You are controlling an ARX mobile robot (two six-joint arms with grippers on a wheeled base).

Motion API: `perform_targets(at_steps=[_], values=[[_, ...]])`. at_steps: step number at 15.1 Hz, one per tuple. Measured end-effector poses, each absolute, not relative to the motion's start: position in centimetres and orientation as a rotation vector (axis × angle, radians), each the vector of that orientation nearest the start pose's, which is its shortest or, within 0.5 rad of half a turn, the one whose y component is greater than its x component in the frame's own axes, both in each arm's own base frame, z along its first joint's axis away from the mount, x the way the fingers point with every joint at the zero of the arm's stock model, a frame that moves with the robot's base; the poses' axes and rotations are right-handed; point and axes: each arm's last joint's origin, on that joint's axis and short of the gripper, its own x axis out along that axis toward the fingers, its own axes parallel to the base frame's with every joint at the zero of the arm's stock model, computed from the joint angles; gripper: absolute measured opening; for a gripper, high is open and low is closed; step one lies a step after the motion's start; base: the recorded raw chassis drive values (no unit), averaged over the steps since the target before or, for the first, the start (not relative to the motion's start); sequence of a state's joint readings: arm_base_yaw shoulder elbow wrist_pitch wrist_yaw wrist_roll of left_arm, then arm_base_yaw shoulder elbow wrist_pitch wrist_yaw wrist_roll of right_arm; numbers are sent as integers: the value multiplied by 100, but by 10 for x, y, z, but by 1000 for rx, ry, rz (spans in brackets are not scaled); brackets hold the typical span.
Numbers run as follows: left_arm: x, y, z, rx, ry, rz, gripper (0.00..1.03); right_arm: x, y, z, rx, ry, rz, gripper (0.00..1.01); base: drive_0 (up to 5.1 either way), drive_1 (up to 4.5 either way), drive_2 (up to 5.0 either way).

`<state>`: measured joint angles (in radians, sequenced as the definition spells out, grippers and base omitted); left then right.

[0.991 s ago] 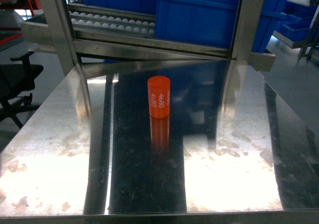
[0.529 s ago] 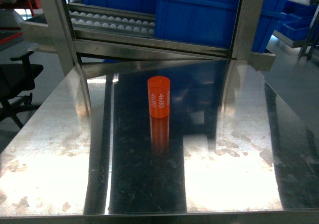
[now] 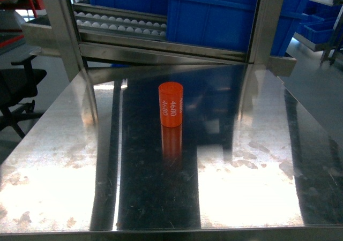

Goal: Pick capacitor and pack into box

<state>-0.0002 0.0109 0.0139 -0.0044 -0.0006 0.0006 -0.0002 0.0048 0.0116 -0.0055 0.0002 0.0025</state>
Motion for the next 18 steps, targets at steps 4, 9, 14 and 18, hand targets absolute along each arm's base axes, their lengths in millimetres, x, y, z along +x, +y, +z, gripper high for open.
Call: perform_targets(at_steps=[4,9,14,18], values=[[105,0,165,-48,95,13,98,97,0,167,2,-1,0,98,0,0,0],[174,-40,197,-108,15,-152,98,97,0,167,2,-1,0,98,0,0,0],[283,-106,170,-50,142,-259,98,97,0,167,2,-1,0,98,0,0,0],[320,-134,141,-18,256,-303,98,97,0,167,2,-1,-1,98,0,0,0]])
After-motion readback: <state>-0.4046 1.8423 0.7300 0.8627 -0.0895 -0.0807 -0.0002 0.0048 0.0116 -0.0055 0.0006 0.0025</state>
